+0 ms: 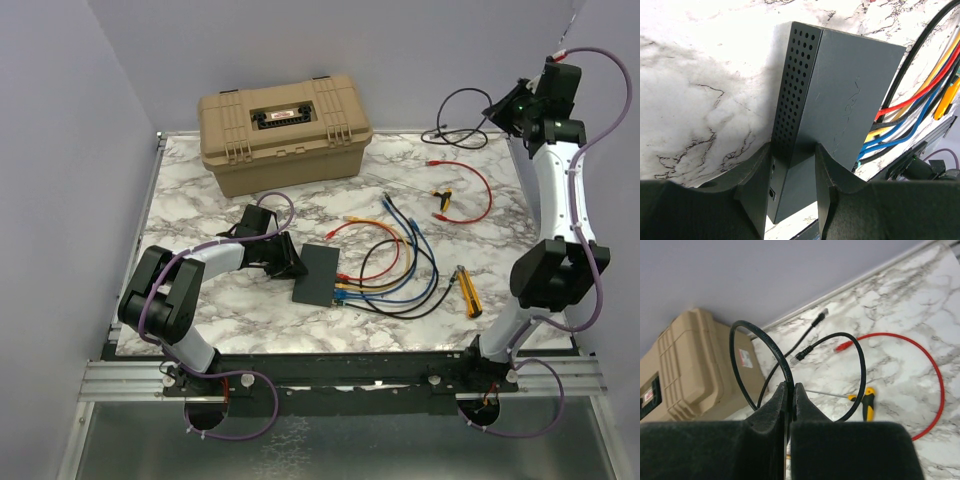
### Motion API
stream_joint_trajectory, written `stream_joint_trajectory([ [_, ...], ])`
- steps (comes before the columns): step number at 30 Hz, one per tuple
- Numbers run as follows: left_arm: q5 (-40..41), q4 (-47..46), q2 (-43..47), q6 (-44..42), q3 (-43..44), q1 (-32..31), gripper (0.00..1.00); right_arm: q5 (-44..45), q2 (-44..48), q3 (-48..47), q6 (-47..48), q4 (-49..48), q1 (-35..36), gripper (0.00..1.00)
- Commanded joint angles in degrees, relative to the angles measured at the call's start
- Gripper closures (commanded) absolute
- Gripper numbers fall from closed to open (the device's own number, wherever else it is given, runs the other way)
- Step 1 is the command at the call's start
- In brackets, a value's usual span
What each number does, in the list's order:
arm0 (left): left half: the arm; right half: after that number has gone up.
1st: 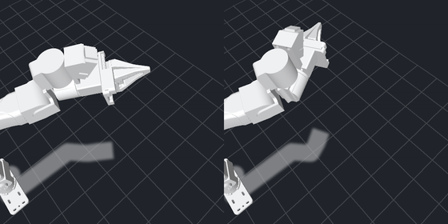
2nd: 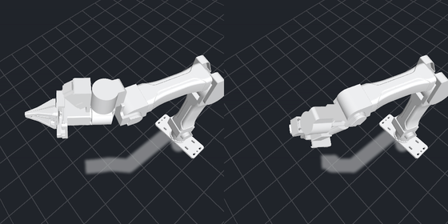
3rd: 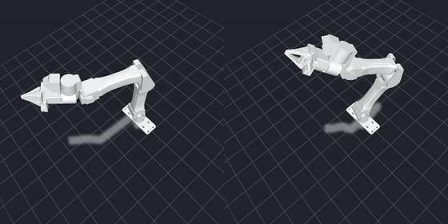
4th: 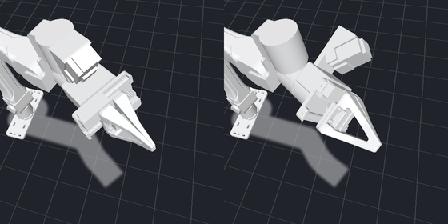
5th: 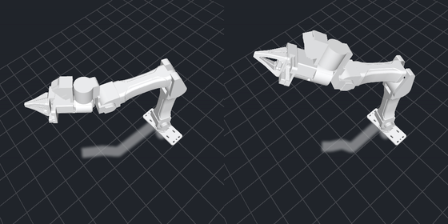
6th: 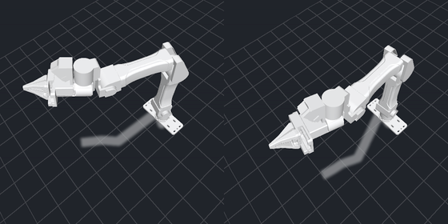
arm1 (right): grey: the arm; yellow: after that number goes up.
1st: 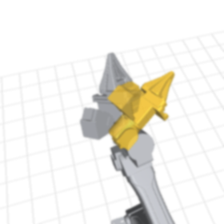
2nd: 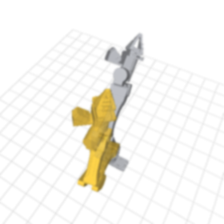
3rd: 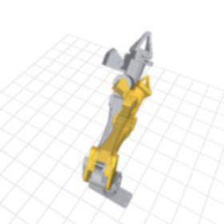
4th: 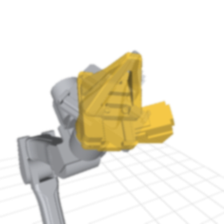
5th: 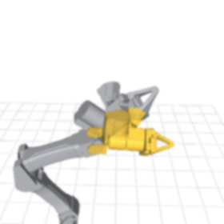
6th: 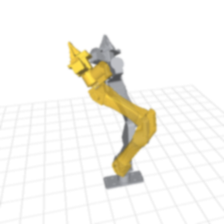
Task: Pull the plug from the switch port
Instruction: Place the connector at the center of the board.
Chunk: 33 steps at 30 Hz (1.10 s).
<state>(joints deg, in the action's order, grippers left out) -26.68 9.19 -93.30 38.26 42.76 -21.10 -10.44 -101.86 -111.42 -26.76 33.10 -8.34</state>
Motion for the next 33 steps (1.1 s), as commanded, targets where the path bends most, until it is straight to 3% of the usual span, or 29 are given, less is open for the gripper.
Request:
stream_joint_trajectory([
  [1, 12.5, 6.4, -6.7, -3.4, -4.1, -1.4, 0.68, -4.1, -2.8, 2.1, -2.7, -3.8, -4.7, 1.0],
  [10, 12.7, 6.4, -6.9, -3.4, -4.1, -1.4, 0.68, -10.1, -9.9, 1.4, -1.3, -4.8, -8.6, 1.0],
  [25, 12.4, 6.5, -6.9, -3.3, -4.0, -1.4, 0.68, -11.3, -15.2, 18.2, 0.9, -6.0, -9.2, 1.0],
  [30, 12.2, 6.5, -6.8, -3.3, -3.8, -1.4, 0.68, -9.3, -17.7, 17.5, 2.9, -3.1, -9.2, 0.96],
  [33, 12.3, 6.8, -6.9, -3.4, -3.6, -1.4, 0.68, -10.0, -18.1, 16.9, 4.6, -1.8, -9.3, 0.85],
])
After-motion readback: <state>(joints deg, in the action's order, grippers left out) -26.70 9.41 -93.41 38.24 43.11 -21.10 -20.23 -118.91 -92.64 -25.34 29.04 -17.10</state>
